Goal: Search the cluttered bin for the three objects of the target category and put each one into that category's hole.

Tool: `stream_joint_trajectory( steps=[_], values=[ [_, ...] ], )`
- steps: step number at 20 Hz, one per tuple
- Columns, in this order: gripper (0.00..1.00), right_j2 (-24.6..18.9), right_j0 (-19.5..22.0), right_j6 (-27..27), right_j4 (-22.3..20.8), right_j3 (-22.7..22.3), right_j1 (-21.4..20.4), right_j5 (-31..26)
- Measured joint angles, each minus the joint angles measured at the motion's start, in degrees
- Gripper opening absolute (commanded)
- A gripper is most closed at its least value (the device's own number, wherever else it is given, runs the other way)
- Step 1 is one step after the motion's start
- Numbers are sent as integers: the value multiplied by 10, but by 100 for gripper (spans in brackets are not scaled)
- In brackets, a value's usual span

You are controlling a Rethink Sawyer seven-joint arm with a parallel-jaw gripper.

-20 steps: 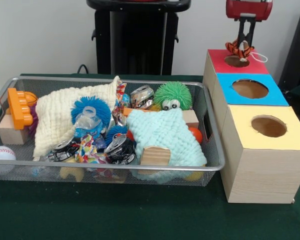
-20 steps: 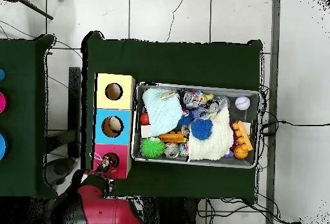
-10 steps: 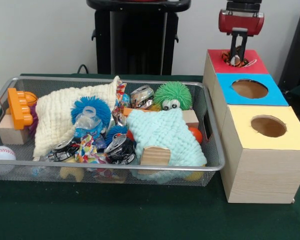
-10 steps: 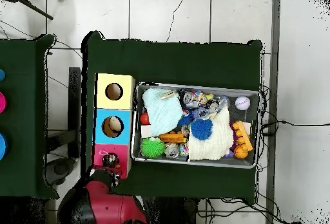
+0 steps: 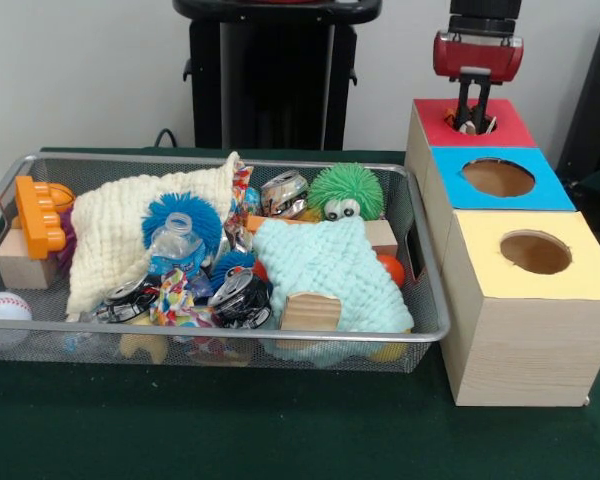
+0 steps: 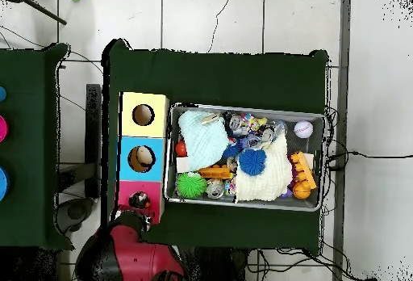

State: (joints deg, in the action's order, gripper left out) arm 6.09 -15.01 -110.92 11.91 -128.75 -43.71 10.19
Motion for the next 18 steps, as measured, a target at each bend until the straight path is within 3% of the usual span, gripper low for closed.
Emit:
stream_joint_trajectory(
  steps=[2, 3, 11, 18],
  values=[
    [0, 0, 0, 0, 0, 0, 1, 0],
    [100, -1, 0, 0, 0, 1, 3, 0],
    [100, 4, -10, 0, 0, 9, 3, -10],
    [100, 17, -17, 0, 0, 26, -14, -75]
  ],
)
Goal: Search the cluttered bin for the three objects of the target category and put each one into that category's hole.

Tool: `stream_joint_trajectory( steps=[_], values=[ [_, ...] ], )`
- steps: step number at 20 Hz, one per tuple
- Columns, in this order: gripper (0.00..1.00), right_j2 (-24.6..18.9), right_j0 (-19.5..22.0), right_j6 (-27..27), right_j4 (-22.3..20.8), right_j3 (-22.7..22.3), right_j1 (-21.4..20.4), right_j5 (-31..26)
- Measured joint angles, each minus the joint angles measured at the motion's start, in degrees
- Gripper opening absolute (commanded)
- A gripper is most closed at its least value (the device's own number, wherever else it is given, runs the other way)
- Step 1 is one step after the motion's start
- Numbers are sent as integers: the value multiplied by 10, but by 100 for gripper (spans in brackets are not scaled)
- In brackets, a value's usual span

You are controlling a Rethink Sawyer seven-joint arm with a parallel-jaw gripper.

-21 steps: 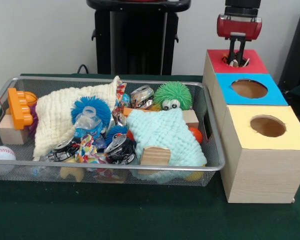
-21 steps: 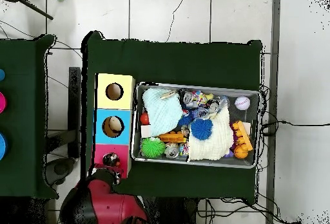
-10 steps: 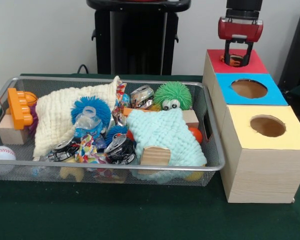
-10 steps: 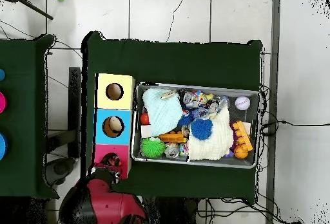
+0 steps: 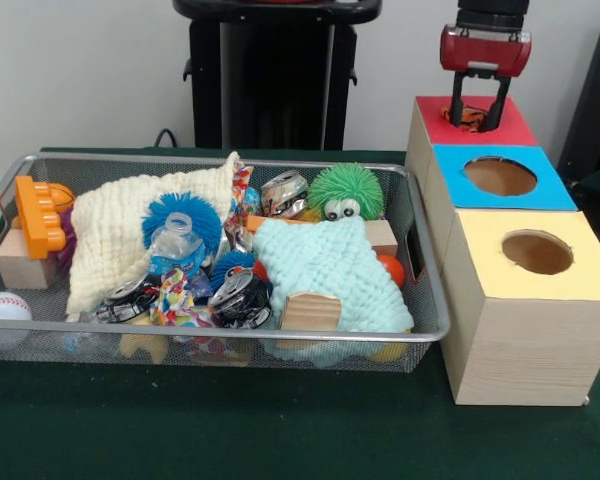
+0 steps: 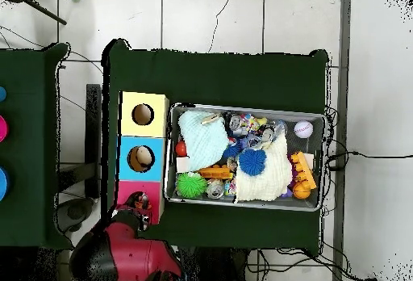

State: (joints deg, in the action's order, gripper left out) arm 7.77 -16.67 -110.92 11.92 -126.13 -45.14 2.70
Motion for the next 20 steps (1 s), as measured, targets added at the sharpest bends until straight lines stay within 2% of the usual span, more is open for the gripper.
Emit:
stream_joint_trajectory(
  steps=[7, 8, 20],
  values=[
    [100, 9, 0, 0, 0, 11, -21, -50],
    [0, 11, 0, 0, 0, 13, -26, -61],
    [0, 16, 0, 0, -1, 12, -80, -98]
  ],
)
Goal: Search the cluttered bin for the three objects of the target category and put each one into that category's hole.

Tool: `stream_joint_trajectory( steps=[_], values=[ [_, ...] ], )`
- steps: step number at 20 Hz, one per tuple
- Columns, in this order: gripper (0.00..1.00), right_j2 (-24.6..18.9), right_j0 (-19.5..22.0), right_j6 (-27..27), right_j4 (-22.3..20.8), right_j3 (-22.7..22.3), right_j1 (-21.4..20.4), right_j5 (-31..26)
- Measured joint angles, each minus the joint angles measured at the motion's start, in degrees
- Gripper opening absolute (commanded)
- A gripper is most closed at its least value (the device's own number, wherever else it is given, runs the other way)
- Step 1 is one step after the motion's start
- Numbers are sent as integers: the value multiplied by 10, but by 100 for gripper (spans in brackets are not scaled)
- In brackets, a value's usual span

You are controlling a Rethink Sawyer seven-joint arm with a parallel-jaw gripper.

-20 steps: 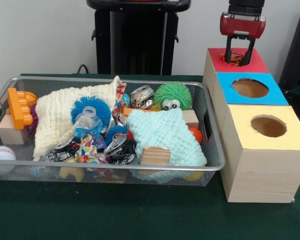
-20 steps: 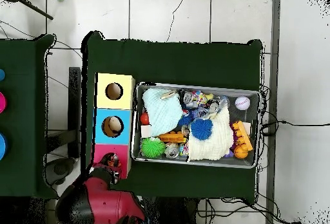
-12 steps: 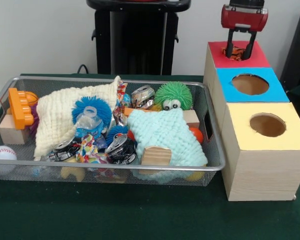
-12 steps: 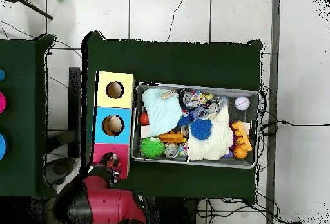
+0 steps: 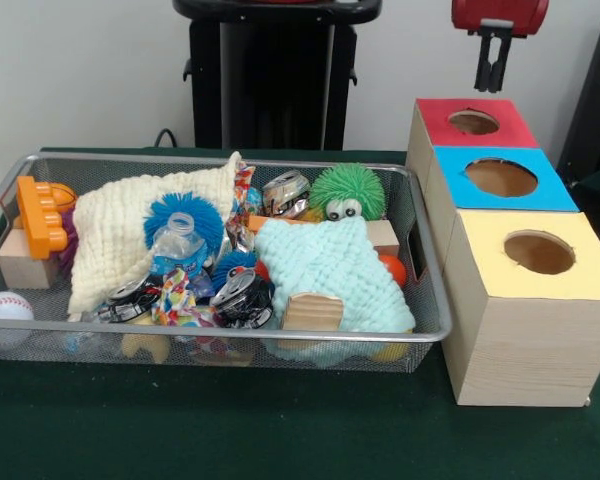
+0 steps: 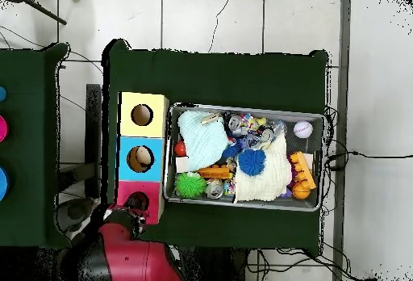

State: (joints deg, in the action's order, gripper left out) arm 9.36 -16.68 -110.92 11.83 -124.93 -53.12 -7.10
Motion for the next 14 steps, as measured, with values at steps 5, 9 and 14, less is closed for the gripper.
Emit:
stream_joint_trajectory(
  steps=[5, 9, 14],
  values=[
    [0, 1, 0, 0, 0, 0, -10, 0],
    [0, 1, 2, 0, -1, 0, -11, 0],
    [0, 34, 3, 0, -54, 16, 1, 0]
  ],
)
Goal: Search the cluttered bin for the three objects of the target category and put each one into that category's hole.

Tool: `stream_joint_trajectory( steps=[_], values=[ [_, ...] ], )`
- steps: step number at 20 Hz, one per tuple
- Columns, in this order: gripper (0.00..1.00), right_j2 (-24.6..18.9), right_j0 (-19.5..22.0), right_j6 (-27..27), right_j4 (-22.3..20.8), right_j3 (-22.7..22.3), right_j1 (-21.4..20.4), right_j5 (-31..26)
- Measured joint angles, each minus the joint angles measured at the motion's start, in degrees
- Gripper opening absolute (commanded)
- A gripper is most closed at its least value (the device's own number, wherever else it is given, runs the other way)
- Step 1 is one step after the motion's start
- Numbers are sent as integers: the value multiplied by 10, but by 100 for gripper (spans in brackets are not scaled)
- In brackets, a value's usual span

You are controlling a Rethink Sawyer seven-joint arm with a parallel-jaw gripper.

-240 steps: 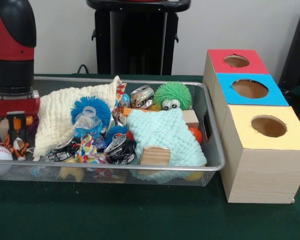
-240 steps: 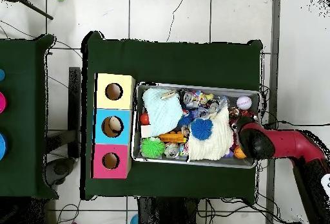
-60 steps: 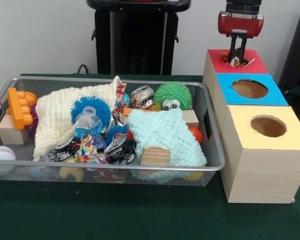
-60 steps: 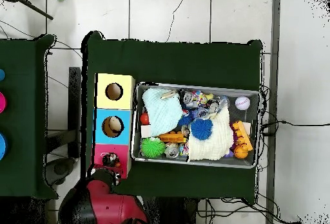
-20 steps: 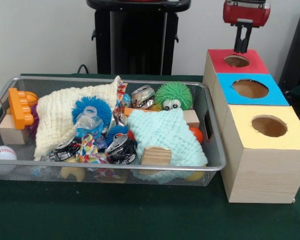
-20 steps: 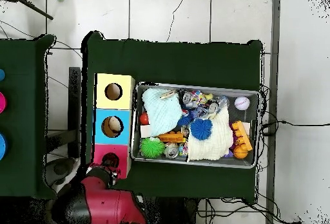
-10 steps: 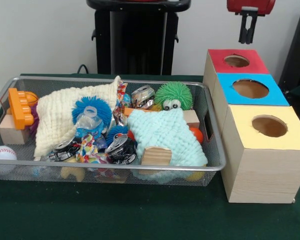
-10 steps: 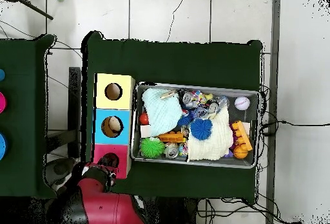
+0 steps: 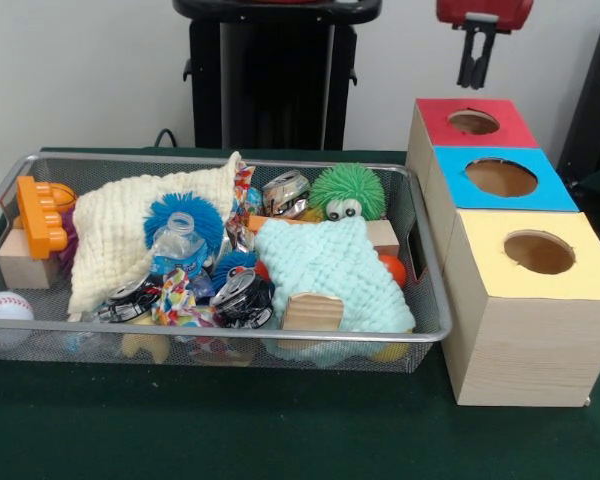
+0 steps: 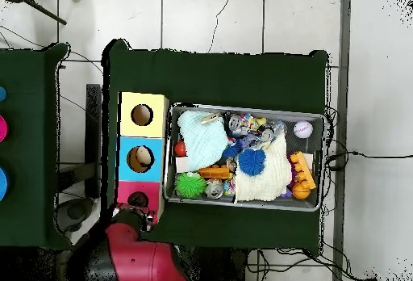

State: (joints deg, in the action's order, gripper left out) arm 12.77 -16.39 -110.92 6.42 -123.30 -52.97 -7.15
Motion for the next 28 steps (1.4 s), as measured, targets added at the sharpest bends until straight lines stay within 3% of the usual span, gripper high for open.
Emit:
stream_joint_trajectory(
  steps=[6, 10, 11, 18, 28],
  values=[
    [0, 19, 48, 0, -89, 17, 9, 0],
    [0, 17, 115, 0, -146, 20, 7, 0],
    [100, 14, 155, 0, -173, 20, 5, 0],
    [100, 0, 202, 0, -207, 20, -3, 0],
    [100, -91, 286, 0, -231, 25, -44, 0]
  ],
)
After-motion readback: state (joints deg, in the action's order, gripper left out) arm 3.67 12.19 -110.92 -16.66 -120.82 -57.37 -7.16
